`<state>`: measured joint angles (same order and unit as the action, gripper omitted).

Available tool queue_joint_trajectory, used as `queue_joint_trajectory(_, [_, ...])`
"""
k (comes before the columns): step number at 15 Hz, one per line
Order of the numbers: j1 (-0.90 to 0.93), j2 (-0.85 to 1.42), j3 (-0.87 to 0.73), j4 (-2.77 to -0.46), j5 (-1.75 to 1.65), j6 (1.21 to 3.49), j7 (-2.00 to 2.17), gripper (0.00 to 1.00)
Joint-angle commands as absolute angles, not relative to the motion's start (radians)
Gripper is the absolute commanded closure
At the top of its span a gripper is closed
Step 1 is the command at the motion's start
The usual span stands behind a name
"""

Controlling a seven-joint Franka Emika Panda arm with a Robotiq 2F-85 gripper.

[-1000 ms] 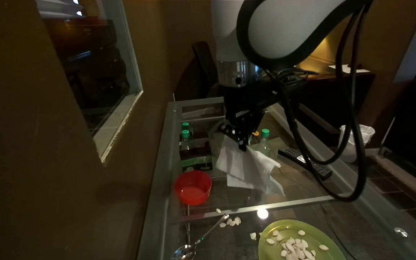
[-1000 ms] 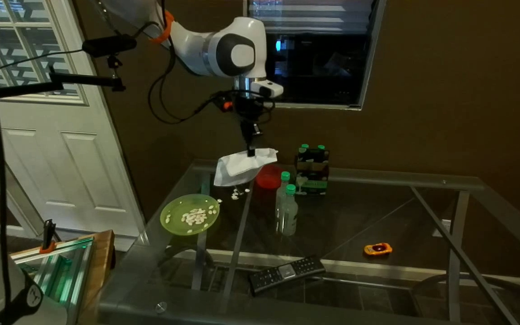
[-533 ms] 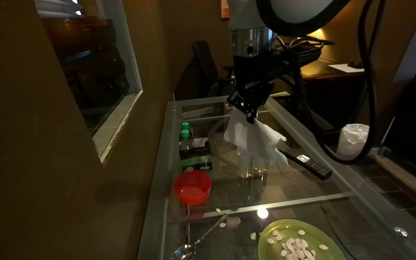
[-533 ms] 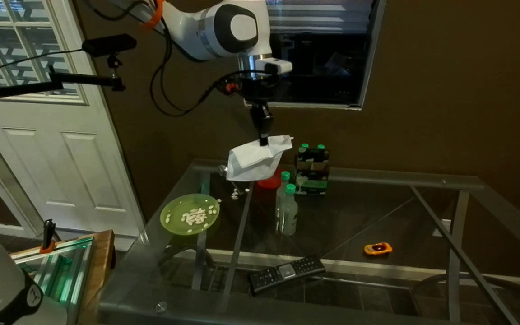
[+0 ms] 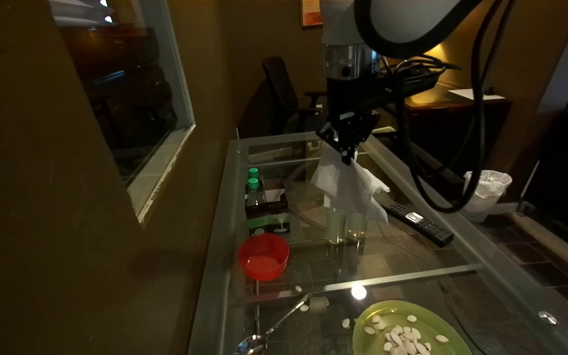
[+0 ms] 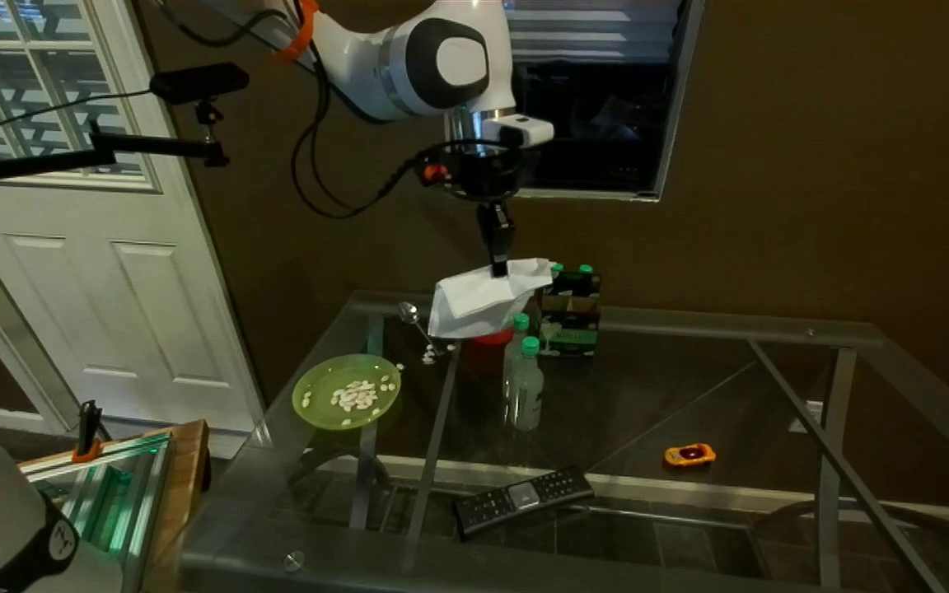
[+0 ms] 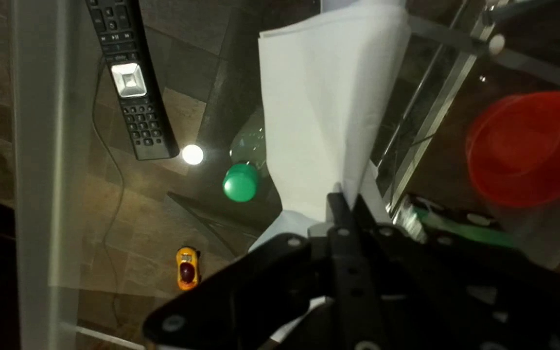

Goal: Use the napkin to push the grains on the table slightly to the left

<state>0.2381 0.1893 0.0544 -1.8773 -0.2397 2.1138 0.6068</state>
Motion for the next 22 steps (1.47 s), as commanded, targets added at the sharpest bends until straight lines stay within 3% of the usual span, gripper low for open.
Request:
queue_joint_trajectory(1, [0.188,0.130,0.021,-1.911,-0.264,2.198,0.698,0.99])
queue_joint_trajectory(12, [0.050,0.185,-0.104,-2.015,-0.309,2.601,0.865,0.99])
queue_joint_trajectory(19, [0.028,0.321,-0.110,-2.068,-0.146,2.807,0.787,0.99])
queue_joint_trajectory(21, [0.022,0.344,-0.093,-2.069,-0.077,2.831,0.738,0.72])
queue_joint_trajectory(22, [0.037,0.347,-0.108,-2.064,-0.076,2.826,0.738,0.66])
